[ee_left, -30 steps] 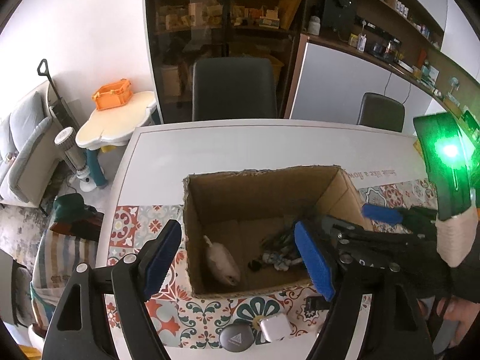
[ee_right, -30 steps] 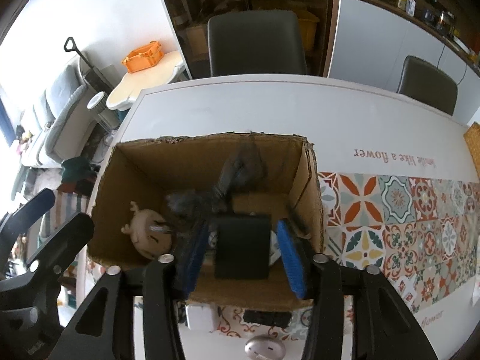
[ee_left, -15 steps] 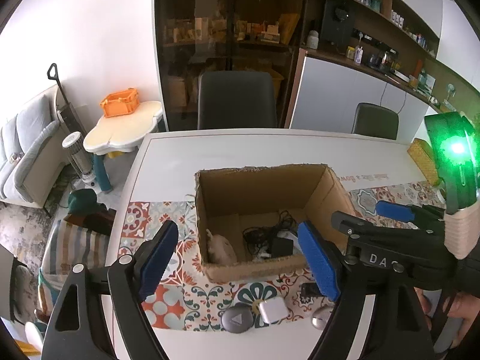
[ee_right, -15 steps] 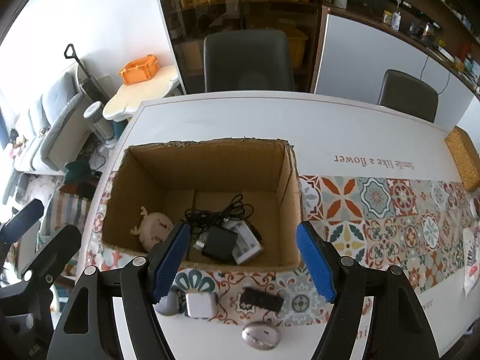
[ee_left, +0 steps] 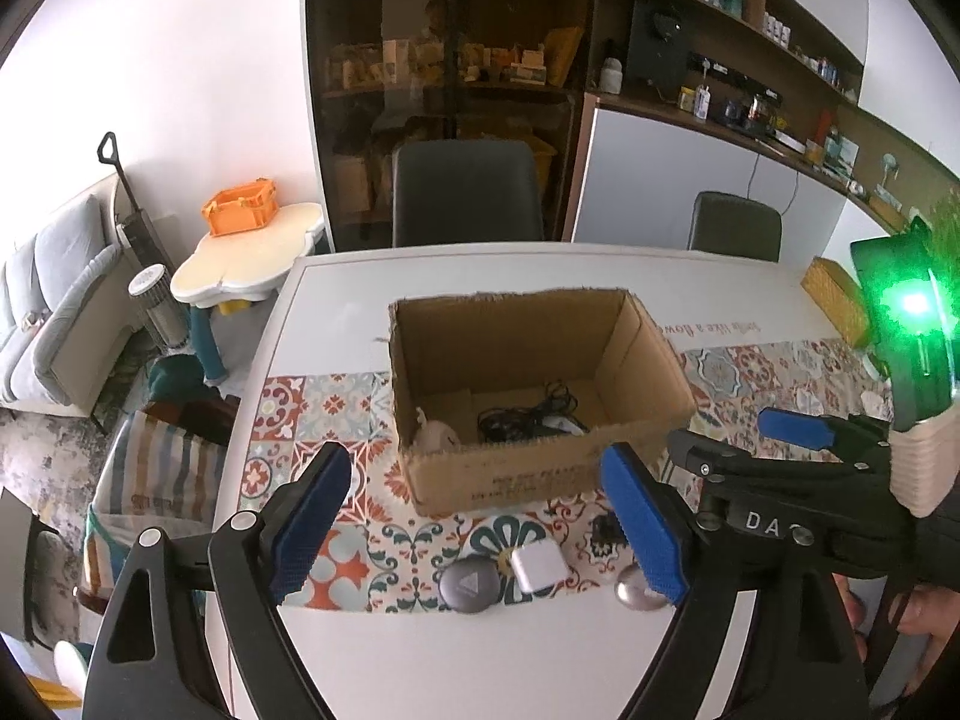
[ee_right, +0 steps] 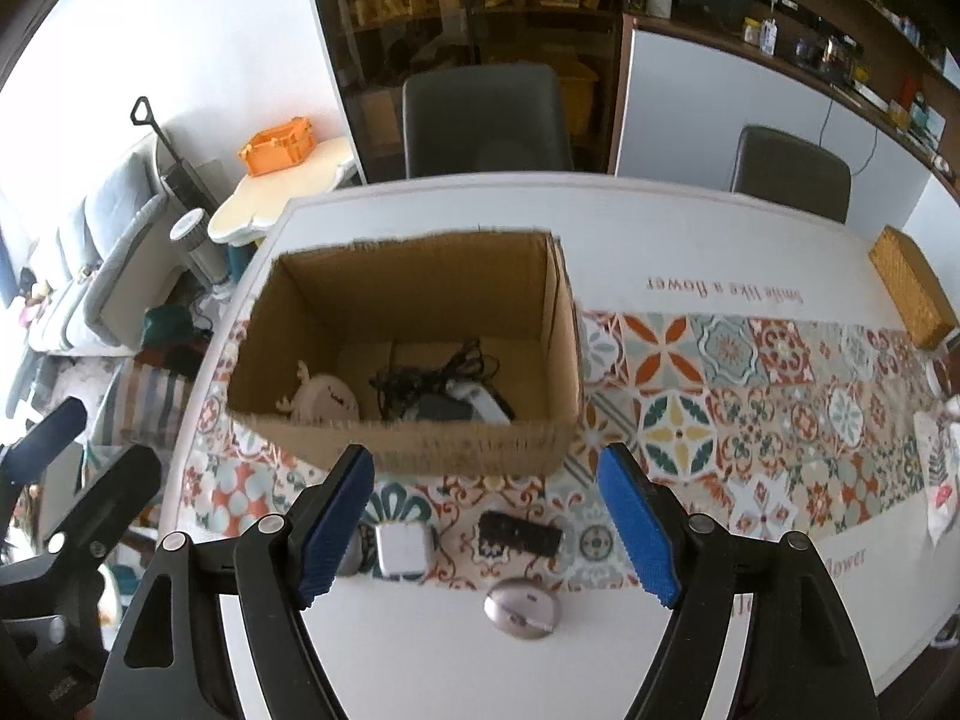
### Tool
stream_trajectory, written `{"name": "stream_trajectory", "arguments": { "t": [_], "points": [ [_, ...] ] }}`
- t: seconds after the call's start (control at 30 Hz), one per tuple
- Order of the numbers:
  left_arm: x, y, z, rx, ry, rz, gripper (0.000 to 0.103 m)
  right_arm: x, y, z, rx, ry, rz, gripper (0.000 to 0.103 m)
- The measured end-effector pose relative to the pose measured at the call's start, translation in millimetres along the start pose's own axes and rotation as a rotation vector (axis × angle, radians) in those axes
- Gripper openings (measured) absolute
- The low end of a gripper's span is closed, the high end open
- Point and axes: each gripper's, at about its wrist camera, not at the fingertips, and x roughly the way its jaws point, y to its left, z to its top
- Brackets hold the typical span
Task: Organize rigid objects
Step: 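Withdraw both open tools from the box toward the remaining items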
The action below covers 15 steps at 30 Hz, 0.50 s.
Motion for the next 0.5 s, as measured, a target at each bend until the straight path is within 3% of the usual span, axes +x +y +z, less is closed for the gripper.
{"name": "stream_trajectory", "arguments": {
  "t": [0.5],
  "points": [
    [19, -4, -47, -0.016, 0.133, -0.010, 0.086, 24, -9, -52, 0.041, 0.110, -0.001, 0.077]
  ]
}}
